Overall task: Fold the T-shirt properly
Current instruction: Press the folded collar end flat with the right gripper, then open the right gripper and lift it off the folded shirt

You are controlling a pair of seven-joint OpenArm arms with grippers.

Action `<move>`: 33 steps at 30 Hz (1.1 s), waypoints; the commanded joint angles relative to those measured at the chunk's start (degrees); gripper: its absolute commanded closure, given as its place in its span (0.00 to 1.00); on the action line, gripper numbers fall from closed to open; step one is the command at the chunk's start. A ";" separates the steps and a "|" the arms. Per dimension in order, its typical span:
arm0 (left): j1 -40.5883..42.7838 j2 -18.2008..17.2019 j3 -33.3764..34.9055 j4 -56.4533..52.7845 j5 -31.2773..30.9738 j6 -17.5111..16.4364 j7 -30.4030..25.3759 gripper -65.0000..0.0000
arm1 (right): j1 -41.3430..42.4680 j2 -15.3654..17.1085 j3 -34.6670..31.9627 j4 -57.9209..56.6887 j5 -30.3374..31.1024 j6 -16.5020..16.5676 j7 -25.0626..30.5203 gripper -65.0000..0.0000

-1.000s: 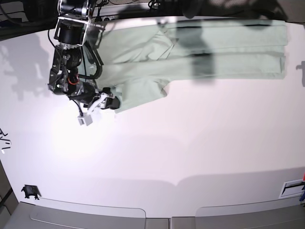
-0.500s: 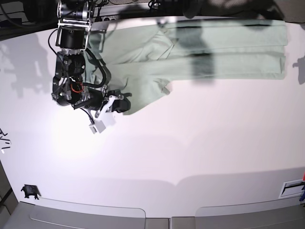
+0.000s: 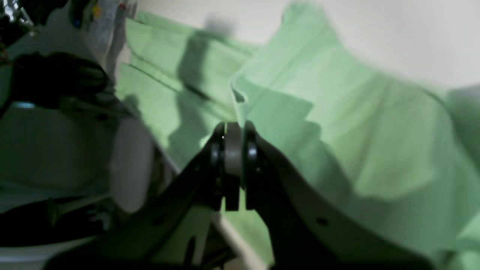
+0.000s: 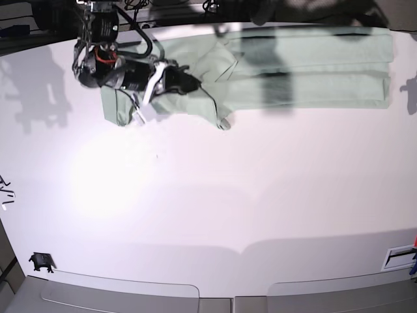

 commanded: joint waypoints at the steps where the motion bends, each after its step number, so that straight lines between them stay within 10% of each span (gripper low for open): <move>1: -0.24 -1.60 -0.63 0.85 -1.16 -0.15 -1.40 0.62 | -0.39 0.44 0.22 1.07 2.58 0.32 0.98 1.00; 8: -0.24 -1.60 -0.63 0.85 -1.14 -0.15 -1.77 0.62 | -3.08 0.46 0.22 1.07 6.01 0.32 0.33 1.00; 12: -0.24 -1.62 -0.63 0.85 -1.11 -0.15 -1.86 0.62 | -3.10 0.44 0.22 1.07 9.25 0.32 -0.33 0.67; 19: -0.22 -1.60 -0.66 0.85 3.80 -0.04 -3.10 0.62 | -3.08 0.46 0.24 1.25 24.15 0.32 -2.62 0.67; 33: 9.01 10.16 -0.63 0.83 3.87 0.28 -9.20 0.46 | 3.19 0.09 3.58 6.36 22.71 0.32 -2.32 0.67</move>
